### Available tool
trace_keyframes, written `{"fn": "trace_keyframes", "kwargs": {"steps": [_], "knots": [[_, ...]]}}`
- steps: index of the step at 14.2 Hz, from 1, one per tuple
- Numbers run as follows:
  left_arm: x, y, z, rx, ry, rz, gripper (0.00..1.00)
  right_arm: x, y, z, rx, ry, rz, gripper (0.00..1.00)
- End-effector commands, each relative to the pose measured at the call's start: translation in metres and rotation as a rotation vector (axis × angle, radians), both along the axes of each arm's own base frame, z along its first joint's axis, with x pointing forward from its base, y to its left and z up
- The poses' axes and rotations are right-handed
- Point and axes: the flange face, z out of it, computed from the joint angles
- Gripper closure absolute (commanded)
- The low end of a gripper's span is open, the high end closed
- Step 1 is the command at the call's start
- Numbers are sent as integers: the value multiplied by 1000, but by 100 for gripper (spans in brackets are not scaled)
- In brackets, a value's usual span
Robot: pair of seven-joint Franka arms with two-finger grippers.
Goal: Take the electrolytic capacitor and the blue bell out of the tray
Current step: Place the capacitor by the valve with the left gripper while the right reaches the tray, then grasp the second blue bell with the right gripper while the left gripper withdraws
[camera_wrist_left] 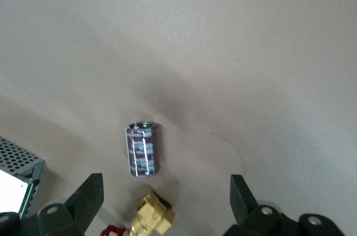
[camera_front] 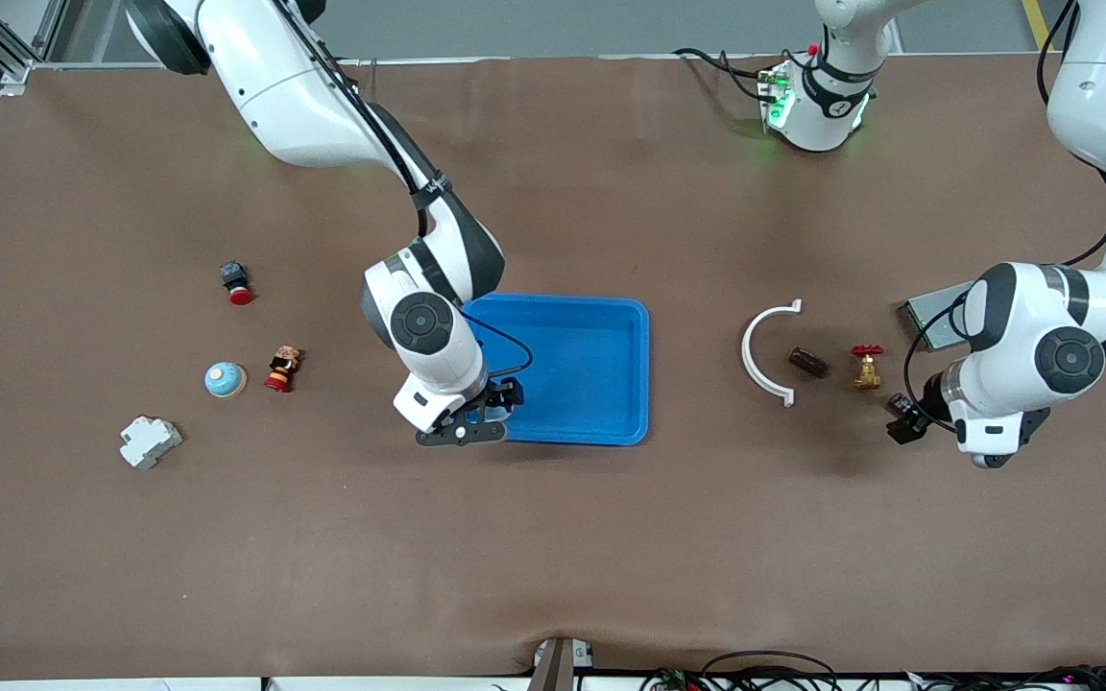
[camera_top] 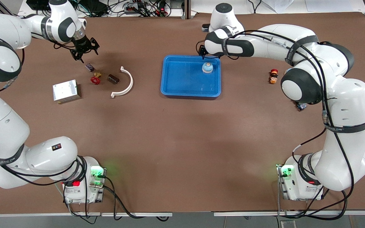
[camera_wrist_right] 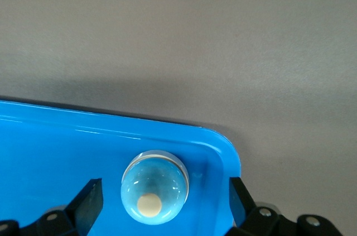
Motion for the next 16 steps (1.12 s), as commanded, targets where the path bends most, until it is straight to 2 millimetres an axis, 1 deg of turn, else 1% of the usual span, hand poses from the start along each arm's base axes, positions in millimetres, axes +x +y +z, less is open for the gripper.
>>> {"fn": "trace_keyframes", "kwargs": {"steps": [1,3,5,7,10,12,14,15,16], "knots": [[1,-7,29,23,-22,1,0,-3,14,-10,20,4,23,0],[-2,-13,60,50,-34,-18,0,-5,16,-20,17,10,26,0],[-3,-33,89,59,-41,-43,0,-8,21,-24,22,13,30,0],[-9,-43,121,87,-10,-61,0,-10,22,-30,21,18,32,0],[-17,-63,160,116,36,-140,0,-10,22,-38,23,13,33,0],[-15,-77,198,119,41,-197,0,-11,21,-42,19,19,31,0],[-14,-80,231,118,62,-242,0,-11,21,-47,20,17,32,0],[-16,-86,244,113,77,-290,0,-11,21,-50,19,18,32,0],[-18,-85,251,98,100,-310,0,-11,21,-52,19,18,32,0]]}}
